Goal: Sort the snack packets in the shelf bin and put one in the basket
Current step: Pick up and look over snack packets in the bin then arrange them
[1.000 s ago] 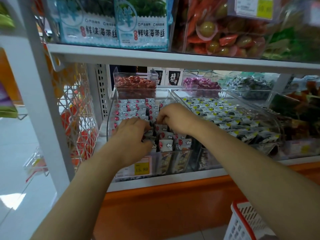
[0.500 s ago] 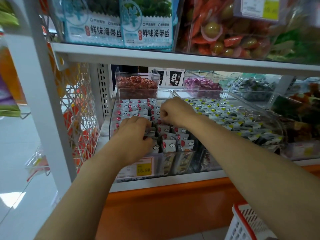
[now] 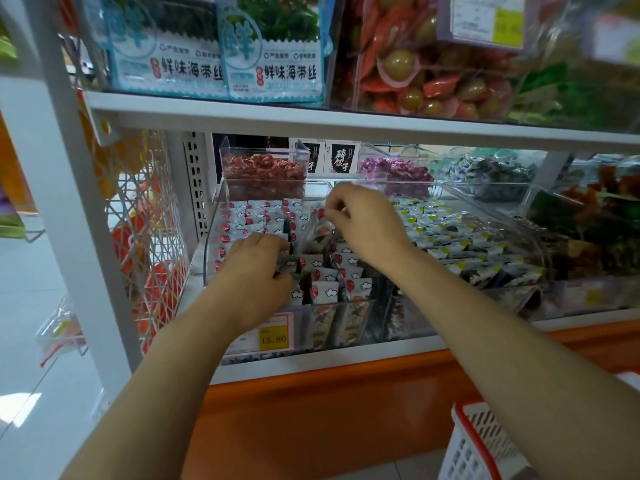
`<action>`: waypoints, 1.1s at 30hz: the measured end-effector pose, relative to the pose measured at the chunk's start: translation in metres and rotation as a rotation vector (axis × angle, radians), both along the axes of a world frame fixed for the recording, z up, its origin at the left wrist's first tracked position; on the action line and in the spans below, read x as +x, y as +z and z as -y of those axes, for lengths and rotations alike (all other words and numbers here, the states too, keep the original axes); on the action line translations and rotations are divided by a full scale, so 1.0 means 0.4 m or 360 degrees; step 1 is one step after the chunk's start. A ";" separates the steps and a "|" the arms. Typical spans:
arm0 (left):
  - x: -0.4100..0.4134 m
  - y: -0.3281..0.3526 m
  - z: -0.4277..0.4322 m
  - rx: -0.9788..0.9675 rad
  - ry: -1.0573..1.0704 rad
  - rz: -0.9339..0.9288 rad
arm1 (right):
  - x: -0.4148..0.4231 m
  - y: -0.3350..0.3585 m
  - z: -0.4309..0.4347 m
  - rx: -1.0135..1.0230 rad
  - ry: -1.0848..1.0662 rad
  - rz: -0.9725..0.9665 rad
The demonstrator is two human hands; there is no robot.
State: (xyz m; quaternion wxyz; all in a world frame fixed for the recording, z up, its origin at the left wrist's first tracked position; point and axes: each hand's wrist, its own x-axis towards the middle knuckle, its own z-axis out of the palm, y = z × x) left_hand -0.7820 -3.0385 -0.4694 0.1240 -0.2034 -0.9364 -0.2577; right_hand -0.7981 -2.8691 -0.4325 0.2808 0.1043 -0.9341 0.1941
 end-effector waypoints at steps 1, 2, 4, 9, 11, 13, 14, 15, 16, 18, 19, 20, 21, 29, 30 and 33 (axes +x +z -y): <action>0.000 0.001 0.000 0.0044 0.0007 -0.0009 | 0.009 0.006 -0.007 -0.0066 -0.0016 -0.0079; 0.001 0.003 -0.001 0.0097 0.0014 -0.0021 | 0.020 0.010 -0.014 -0.0148 -0.0023 -0.0150; 0.002 0.005 -0.004 0.0193 0.0034 -0.0085 | 0.050 0.016 -0.029 -0.0359 -0.0022 -0.0266; 0.008 0.014 -0.011 0.0412 0.0031 -0.0226 | 0.125 0.002 -0.068 -0.0976 -0.0066 -0.0284; 0.017 0.018 -0.018 0.0522 -0.0025 -0.0176 | 0.149 -0.018 -0.078 -0.1183 -0.0058 -0.0178; 0.030 0.020 -0.028 0.0641 -0.0078 -0.0050 | 0.167 -0.039 -0.080 -0.1416 -0.0004 -0.0055; 0.035 0.020 -0.032 0.0696 -0.0104 0.0027 | 0.172 -0.048 -0.079 -0.1551 0.0050 0.0008; 0.039 0.020 -0.036 0.0745 -0.0129 0.0098 | 0.177 -0.055 -0.077 -0.1676 0.0108 0.0060; 0.042 0.022 -0.037 0.0799 -0.0151 0.0168 | 0.179 -0.060 -0.075 -0.1770 0.0151 0.0100; 0.046 0.023 -0.036 0.0933 -0.0168 0.0284 | 0.181 -0.063 -0.075 -0.1947 0.0222 0.0185; 0.046 0.023 -0.035 0.1008 -0.0156 0.0347 | 0.181 -0.064 -0.075 -0.2058 0.0269 0.0247; 0.046 0.023 -0.033 0.1100 -0.0137 0.0423 | 0.181 -0.065 -0.075 -0.2171 0.0317 0.0321; 0.046 0.023 -0.033 0.1206 -0.0115 0.0502 | 0.180 -0.065 -0.075 -0.2262 0.0354 0.0391; 0.046 0.026 -0.031 0.1701 -0.0067 0.0801 | 0.174 -0.075 -0.083 -0.2620 0.0385 0.0701; 0.047 0.027 -0.031 0.1738 -0.0074 0.0836 | 0.174 -0.074 -0.082 -0.2693 0.0410 0.0741; 0.050 0.032 -0.031 0.1941 -0.0152 0.0987 | 0.172 -0.073 -0.081 -0.2852 0.0489 0.0815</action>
